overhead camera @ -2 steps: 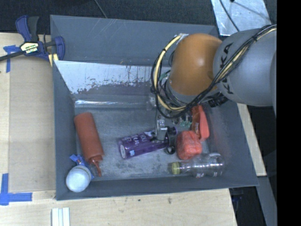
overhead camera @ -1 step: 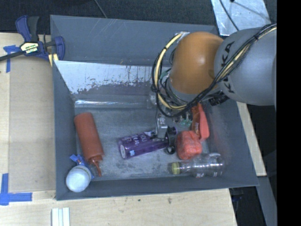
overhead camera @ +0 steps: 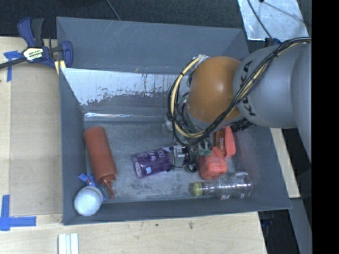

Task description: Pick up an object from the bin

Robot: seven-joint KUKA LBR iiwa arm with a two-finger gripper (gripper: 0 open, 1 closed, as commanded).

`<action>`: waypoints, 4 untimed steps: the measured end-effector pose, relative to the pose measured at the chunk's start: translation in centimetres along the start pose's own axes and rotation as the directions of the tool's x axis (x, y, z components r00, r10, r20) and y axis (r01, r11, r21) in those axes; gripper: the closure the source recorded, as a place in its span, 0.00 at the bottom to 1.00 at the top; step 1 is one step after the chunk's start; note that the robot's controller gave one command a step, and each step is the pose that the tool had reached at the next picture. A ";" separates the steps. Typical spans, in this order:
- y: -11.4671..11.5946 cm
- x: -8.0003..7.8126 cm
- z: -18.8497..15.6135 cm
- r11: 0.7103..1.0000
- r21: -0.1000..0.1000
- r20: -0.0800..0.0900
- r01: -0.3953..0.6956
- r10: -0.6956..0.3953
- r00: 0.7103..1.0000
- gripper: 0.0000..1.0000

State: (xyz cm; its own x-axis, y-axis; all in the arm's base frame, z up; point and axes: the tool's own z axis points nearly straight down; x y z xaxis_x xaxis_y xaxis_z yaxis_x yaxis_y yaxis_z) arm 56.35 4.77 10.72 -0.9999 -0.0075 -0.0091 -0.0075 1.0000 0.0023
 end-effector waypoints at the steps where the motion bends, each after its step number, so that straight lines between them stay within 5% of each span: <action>1: -0.4 0.9 1.8 0.989 -0.008 0.002 0.149 -0.149 0.989 0.00; 2: -0.3 1.0 2.0 0.983 -0.008 0.003 0.186 -0.186 0.983 0.00; 3: 0.3 -4.2 1.1 0.939 0.000 -0.001 0.343 -0.343 0.939 1.00; 4: 0.3 -4.2 1.1 0.940 0.000 -0.001 0.342 -0.342 0.940 1.00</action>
Offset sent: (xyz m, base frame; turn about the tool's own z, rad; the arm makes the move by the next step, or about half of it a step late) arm -0.0236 0.0128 -0.0371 -0.0633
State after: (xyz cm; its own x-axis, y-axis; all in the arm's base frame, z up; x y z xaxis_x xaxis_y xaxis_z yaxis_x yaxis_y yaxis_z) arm 60.57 5.06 9.69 -0.9370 -0.3492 -0.0079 -0.3492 0.9371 -0.0012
